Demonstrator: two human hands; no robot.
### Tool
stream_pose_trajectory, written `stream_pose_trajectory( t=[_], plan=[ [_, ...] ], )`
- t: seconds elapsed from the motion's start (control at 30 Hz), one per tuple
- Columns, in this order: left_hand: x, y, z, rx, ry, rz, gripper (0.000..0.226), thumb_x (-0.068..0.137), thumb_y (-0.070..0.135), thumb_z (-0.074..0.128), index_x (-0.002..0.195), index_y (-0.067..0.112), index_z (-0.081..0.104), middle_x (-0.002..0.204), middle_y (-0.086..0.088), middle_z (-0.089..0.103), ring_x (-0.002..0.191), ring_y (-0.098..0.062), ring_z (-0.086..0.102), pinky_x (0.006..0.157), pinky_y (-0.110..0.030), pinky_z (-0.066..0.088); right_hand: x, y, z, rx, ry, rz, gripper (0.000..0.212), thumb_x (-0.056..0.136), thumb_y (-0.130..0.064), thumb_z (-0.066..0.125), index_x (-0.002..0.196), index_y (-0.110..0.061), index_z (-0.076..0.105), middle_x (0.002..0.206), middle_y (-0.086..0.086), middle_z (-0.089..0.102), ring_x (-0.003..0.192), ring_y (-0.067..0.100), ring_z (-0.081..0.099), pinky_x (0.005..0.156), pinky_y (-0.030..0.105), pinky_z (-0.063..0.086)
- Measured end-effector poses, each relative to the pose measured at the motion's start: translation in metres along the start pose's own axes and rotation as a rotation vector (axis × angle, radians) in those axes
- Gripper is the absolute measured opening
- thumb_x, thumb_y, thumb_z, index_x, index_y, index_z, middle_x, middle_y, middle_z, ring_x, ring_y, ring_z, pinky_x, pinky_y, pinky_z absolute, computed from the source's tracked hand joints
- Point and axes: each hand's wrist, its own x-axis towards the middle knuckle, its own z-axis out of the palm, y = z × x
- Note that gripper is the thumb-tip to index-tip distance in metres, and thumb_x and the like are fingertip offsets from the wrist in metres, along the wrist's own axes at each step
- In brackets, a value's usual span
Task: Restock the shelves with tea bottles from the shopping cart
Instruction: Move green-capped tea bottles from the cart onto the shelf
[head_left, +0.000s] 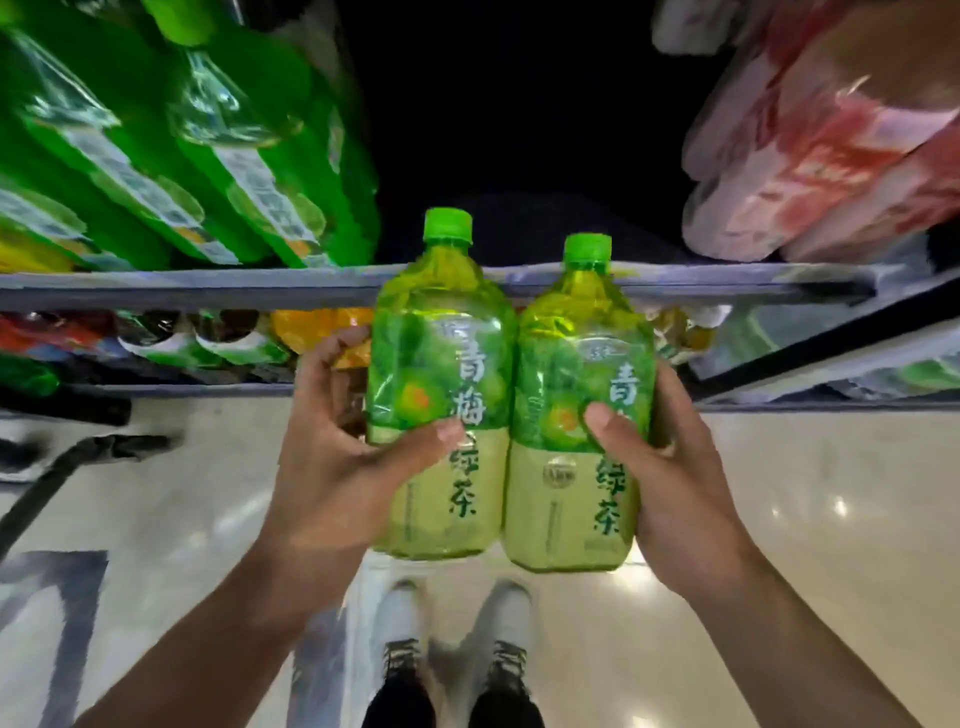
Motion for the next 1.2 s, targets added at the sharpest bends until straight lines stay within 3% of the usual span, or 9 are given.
stream_pose_trajectory(
  t=[0.17, 0.33, 0.43, 0.63, 0.8, 1.03, 1.2],
  plan=[
    [0.051, 0.0, 0.024, -0.011, -0.095, 0.13, 0.081, 0.056, 0.019, 0.087, 0.128, 0.026, 0.05, 0.123, -0.005, 0.068, 0.108, -0.023, 0.07, 0.078, -0.031, 0.059, 0.051, -0.014, -0.011, 0.044, 0.01, -0.194, 0.072, 0.078, -0.021, 0.07, 0.147, -0.02, 0.049, 0.128, 0.0, 0.071, 0.115, 0.021, 0.069, 0.087, 0.035, 0.058],
    [0.094, 0.027, 0.045, 0.042, -0.16, 0.244, 0.085, 0.062, 0.022, 0.087, 0.136, 0.032, 0.045, 0.132, -0.006, 0.062, 0.119, -0.026, 0.066, 0.089, -0.048, 0.059, 0.094, -0.049, -0.017, -0.007, -0.02, -0.363, 0.071, 0.085, -0.017, 0.068, 0.151, -0.016, 0.042, 0.133, 0.004, 0.067, 0.121, 0.022, 0.066, 0.091, 0.035, 0.056],
    [0.117, 0.044, 0.056, 0.11, -0.182, 0.307, 0.092, 0.068, 0.012, 0.086, 0.143, 0.034, 0.038, 0.128, 0.006, 0.067, 0.116, -0.015, 0.068, 0.088, -0.034, 0.06, 0.112, -0.071, -0.015, -0.054, -0.012, -0.413, 0.074, 0.084, -0.021, 0.071, 0.151, -0.02, 0.041, 0.136, 0.002, 0.065, 0.123, 0.021, 0.065, 0.095, 0.036, 0.056],
    [0.148, 0.054, 0.063, 0.134, -0.199, 0.39, 0.095, 0.072, 0.023, 0.082, 0.153, 0.021, 0.032, 0.139, 0.001, 0.063, 0.125, -0.021, 0.064, 0.101, -0.05, 0.055, 0.134, -0.097, -0.008, -0.138, -0.008, -0.464, 0.04, 0.085, -0.027, 0.072, 0.123, -0.028, 0.058, 0.119, -0.001, 0.073, 0.112, 0.02, 0.071, 0.093, 0.046, 0.059],
    [0.163, 0.056, 0.067, 0.165, -0.187, 0.478, 0.088, 0.078, 0.014, 0.081, 0.151, 0.02, 0.033, 0.135, 0.01, 0.063, 0.125, -0.016, 0.063, 0.103, -0.048, 0.053, 0.151, -0.107, -0.007, -0.16, 0.015, -0.498, 0.04, 0.085, -0.042, 0.079, 0.119, -0.039, 0.058, 0.122, -0.007, 0.073, 0.116, 0.017, 0.069, 0.101, 0.052, 0.053],
    [0.196, 0.026, 0.069, 0.249, -0.122, 0.609, 0.083, 0.085, 0.01, 0.076, 0.149, 0.021, 0.024, 0.145, -0.004, 0.051, 0.133, -0.013, 0.054, 0.114, -0.045, 0.045, 0.189, -0.079, -0.005, -0.335, 0.017, -0.636, 0.07, 0.096, -0.027, 0.069, 0.155, -0.017, 0.033, 0.143, -0.003, 0.059, 0.135, 0.014, 0.054, 0.116, 0.046, 0.041],
    [0.193, 0.005, 0.069, 0.336, -0.119, 0.56, 0.085, 0.088, -0.001, 0.074, 0.142, 0.027, 0.015, 0.136, 0.01, 0.05, 0.123, 0.009, 0.055, 0.105, -0.014, 0.044, 0.185, -0.062, -0.014, -0.457, 0.045, -0.638, 0.073, 0.098, -0.025, 0.066, 0.157, -0.012, 0.025, 0.146, -0.013, 0.051, 0.134, -0.004, 0.047, 0.117, 0.027, 0.038]
  ],
)
